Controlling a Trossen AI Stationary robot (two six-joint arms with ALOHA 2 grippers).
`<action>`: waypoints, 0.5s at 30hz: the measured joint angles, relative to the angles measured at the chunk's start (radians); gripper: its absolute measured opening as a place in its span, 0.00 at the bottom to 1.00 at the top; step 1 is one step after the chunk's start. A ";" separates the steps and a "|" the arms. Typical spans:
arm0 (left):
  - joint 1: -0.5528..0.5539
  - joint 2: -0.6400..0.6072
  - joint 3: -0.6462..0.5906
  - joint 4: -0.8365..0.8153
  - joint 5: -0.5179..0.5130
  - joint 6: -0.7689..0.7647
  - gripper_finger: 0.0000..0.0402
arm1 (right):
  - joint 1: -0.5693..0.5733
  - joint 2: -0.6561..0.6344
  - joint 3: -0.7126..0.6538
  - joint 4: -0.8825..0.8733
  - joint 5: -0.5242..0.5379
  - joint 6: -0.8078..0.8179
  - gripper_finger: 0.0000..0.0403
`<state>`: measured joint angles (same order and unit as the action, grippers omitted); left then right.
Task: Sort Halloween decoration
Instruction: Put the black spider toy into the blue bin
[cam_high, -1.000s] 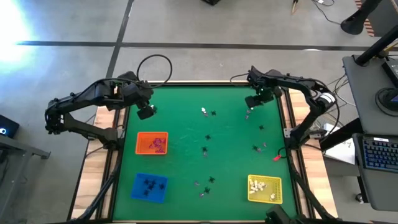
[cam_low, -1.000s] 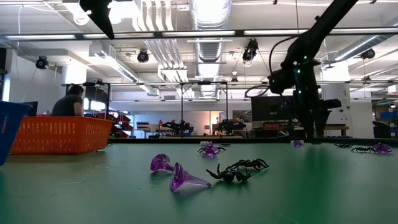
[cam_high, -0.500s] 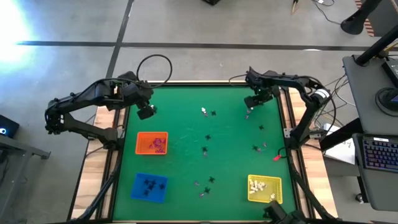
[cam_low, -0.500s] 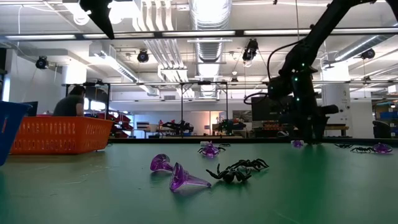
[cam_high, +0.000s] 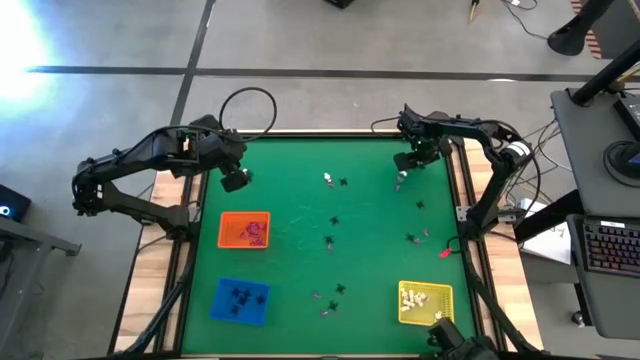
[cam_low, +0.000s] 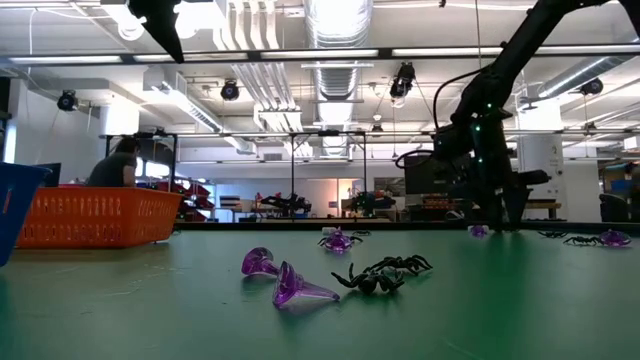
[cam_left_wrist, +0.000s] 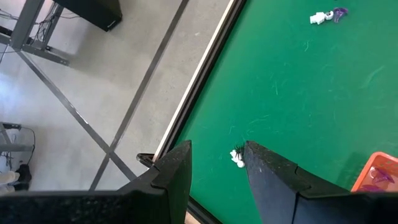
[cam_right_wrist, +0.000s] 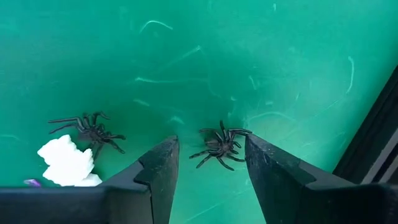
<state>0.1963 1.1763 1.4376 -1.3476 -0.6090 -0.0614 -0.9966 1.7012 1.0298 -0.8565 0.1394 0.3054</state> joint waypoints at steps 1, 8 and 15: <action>0.000 0.000 0.000 0.000 0.000 0.000 0.33 | 0.000 -0.005 0.000 0.000 0.003 -0.002 0.44; 0.000 0.000 0.000 0.000 0.000 0.000 0.33 | -0.018 0.003 0.008 0.003 0.024 0.016 0.44; 0.000 0.000 0.000 0.000 0.000 0.000 0.33 | -0.017 0.018 0.009 0.003 0.025 0.016 0.44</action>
<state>0.1963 1.1763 1.4376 -1.3476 -0.6090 -0.0612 -1.0138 1.7195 1.0389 -0.8538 0.1641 0.3218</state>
